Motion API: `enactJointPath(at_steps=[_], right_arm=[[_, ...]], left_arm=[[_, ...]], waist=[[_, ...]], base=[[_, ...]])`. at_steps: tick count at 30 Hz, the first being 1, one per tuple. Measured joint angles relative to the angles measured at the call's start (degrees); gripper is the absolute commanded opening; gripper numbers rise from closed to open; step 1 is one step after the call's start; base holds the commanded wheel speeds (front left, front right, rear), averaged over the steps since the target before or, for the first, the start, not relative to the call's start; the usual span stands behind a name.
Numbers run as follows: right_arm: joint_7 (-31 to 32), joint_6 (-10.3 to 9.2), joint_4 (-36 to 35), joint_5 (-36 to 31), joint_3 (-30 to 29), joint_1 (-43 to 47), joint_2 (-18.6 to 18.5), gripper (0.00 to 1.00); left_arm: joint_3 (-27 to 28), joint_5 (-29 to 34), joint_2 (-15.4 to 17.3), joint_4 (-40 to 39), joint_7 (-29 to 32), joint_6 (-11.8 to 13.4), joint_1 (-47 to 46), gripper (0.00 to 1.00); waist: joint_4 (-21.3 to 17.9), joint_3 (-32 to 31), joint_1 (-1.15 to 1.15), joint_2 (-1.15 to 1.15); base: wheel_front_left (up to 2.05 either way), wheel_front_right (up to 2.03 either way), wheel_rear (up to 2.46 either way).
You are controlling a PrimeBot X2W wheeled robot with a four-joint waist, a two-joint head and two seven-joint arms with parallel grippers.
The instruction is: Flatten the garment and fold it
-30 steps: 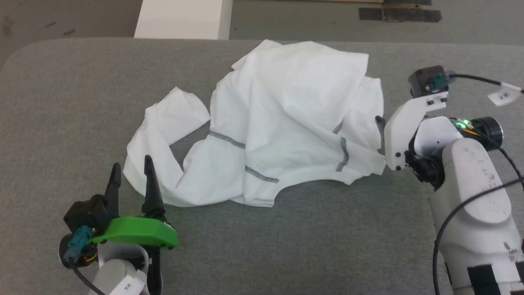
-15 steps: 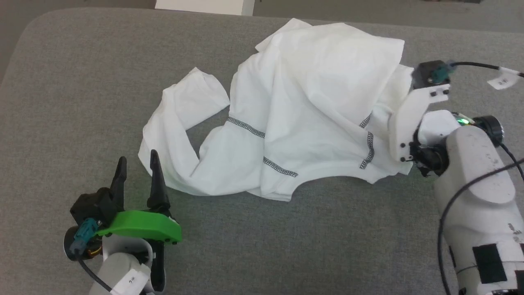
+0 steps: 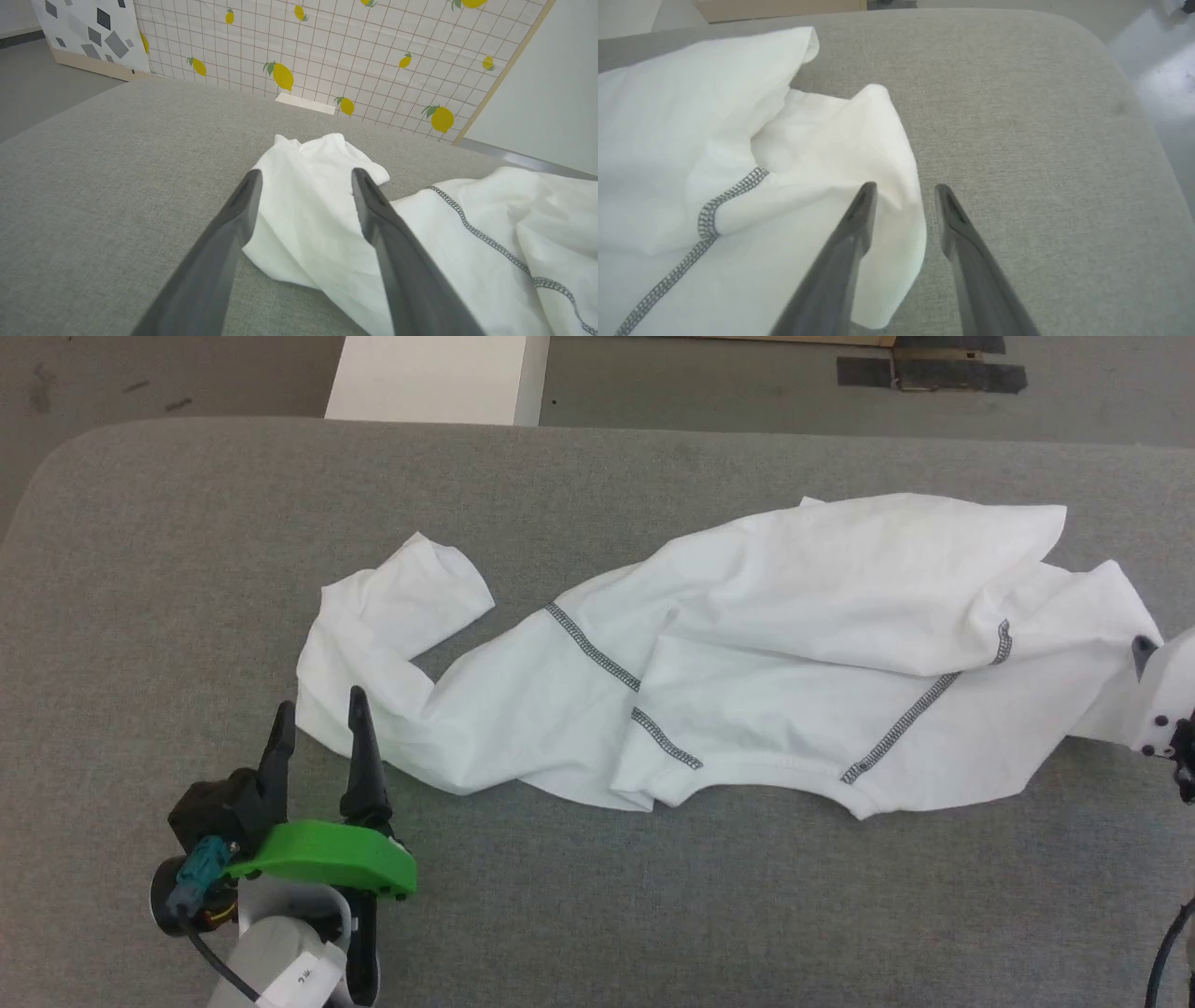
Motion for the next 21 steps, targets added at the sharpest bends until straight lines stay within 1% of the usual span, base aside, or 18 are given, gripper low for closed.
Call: enactJointPath(at_steps=[3, 6, 10, 14, 16, 18, 21], right_arm=[[-6.38, 0.0, -5.33, 1.19, -2.65, 1.57, 1.82, 1.0], [-11.38, -0.02, -11.27, 4.0, -3.36, 5.69, 4.28, 1.0], [-15.55, -0.02, -19.4, 8.15, -4.5, 14.95, 8.01, 1.0], [-17.0, -0.02, -23.24, 11.27, -4.64, 22.72, 8.92, 1.0], [-17.28, -0.02, -23.31, 14.41, -3.67, 25.41, 8.94, 1.0], [-17.62, -0.02, -23.48, 15.15, -2.74, 26.85, 9.04, 1.0], [-17.78, -0.02, -24.08, 15.56, -1.35, 27.15, 9.01, 1.0]], left_arm=[[-0.14, 0.0, 0.05, 0.37, 0.44, 0.0, 0.04, 1.0], [-0.53, -0.01, 0.14, 0.65, 1.07, -0.01, 0.3, 1.0], [-1.01, -0.74, 0.1, 0.97, 2.76, 0.03, 0.62, 1.0], [-0.71, -3.09, -0.04, 2.04, 6.95, 1.02, 1.77, 1.0], [-0.19, -4.78, -0.07, 2.71, 11.13, 1.59, 1.63, 1.0], [-0.2, -6.14, 0.29, 3.58, 16.69, 2.31, 0.9, 1.0], [-1.29, -6.71, 2.47, 6.12, 25.91, 2.53, -2.1, 1.0]], waist=[[-0.25, -1.03, 0.0, 0.0], [-0.28, -2.31, 0.0, 0.0], [-0.1, -4.18, 0.0, 0.0], [-0.33, -5.53, 0.0, 0.0], [-0.86, -5.8, 0.0, 0.0], [-1.49, -5.87, 0.0, 0.0], [-2.51, -5.73, 0.0, 0.0]], base=[[0.0, 0.0, 0.0], [0.0, 0.0, 0.0], [0.0, 0.0, 0.0], [0.0, 0.0, 0.0], [0.0, 0.0, 0.0], [0.0, 0.0, 0.0], [0.0, 0.0, 0.0]])
